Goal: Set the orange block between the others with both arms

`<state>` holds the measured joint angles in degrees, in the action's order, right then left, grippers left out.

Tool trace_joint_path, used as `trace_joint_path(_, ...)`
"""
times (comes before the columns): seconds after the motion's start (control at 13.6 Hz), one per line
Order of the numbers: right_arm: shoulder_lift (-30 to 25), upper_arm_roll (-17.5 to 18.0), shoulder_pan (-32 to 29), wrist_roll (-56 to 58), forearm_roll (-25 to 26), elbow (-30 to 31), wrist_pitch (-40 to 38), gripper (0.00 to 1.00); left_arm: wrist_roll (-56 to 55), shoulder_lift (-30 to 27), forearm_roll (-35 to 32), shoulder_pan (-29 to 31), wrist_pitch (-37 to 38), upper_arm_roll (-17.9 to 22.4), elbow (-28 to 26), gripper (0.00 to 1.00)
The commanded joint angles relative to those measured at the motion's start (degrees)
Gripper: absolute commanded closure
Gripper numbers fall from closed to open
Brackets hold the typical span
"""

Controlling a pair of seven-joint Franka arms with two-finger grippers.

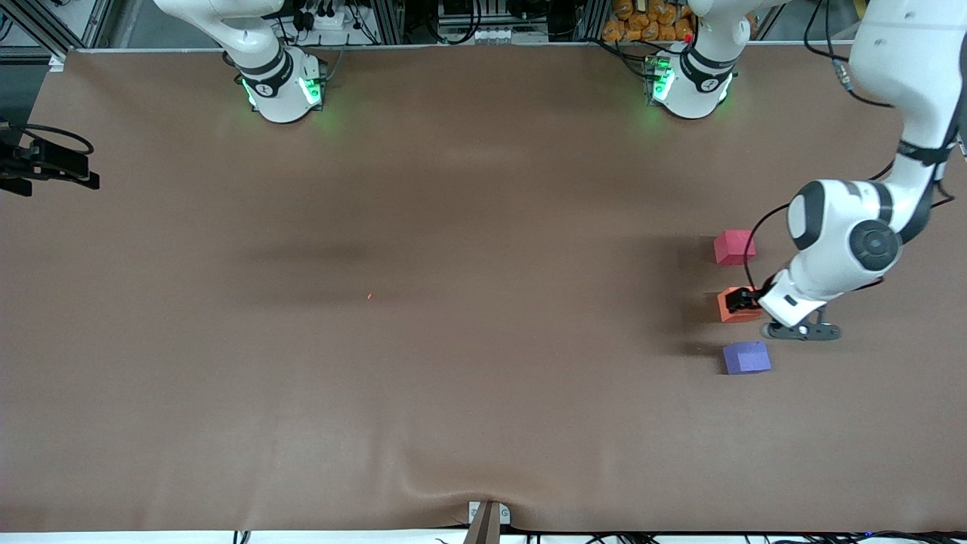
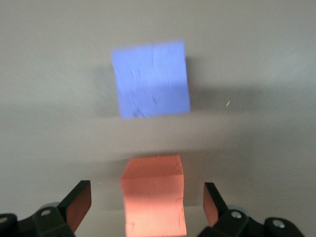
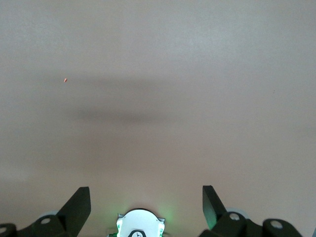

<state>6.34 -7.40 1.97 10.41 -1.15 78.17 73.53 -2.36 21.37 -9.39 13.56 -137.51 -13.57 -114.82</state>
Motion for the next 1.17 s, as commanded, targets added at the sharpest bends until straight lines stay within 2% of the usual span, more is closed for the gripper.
trace_joint_path(0.0, -0.4, 0.5, -0.6, -0.1, 0.4, -0.6, -0.7, 0.00, -1.1, -7.3, -0.5, 0.3, 11.3, -1.7, 5.9, 0.00)
trace_joint_path(0.22, -0.4, 0.5, -0.6, 0.2, 0.0, -0.6, -0.7, 0.00, -0.8, -9.8, 0.6, 0.4, 27.8, -2.9, 18.6, 0.00)
trace_joint_path(0.37, -0.4, 0.5, -0.6, -0.2, -0.1, -0.6, -0.5, 0.00, -0.6, -9.8, 2.1, 0.4, 36.3, -3.4, 28.0, 0.00)
trace_joint_path(0.51, -0.3, 0.5, -0.5, 0.0, -0.1, -0.6, -0.3, 0.00, -0.2, -10.8, 2.6, 0.5, 42.1, -3.7, 33.2, 0.00)
trace_joint_path(0.73, -0.3, 0.6, -0.4, -0.1, -0.1, -0.6, -0.3, 0.00, -0.5, -14.0, 7.2, 0.7, 47.9, -3.2, 35.1, 0.00)
trace_joint_path(0.95, -0.4, 0.6, -0.3, -0.2, 0.1, -0.6, -0.5, 0.00, -1.0, -18.9, 7.9, 0.0, 50.1, -2.6, 34.9, 0.00)
trace_joint_path(1.03, -0.4, 0.6, -0.2, -0.2, 0.2, -0.6, -0.6, 0.00, -1.1, -19.7, 7.8, -1.2, 51.6, -1.6, 34.8, 0.00)
trace_joint_path(1.1, -0.4, 0.7, -0.2, -0.1, 0.2, -0.6, -0.6, 0.00, -0.9, -20.4, 7.6, -4.6, 53.7, 1.7, 34.8, 0.00)
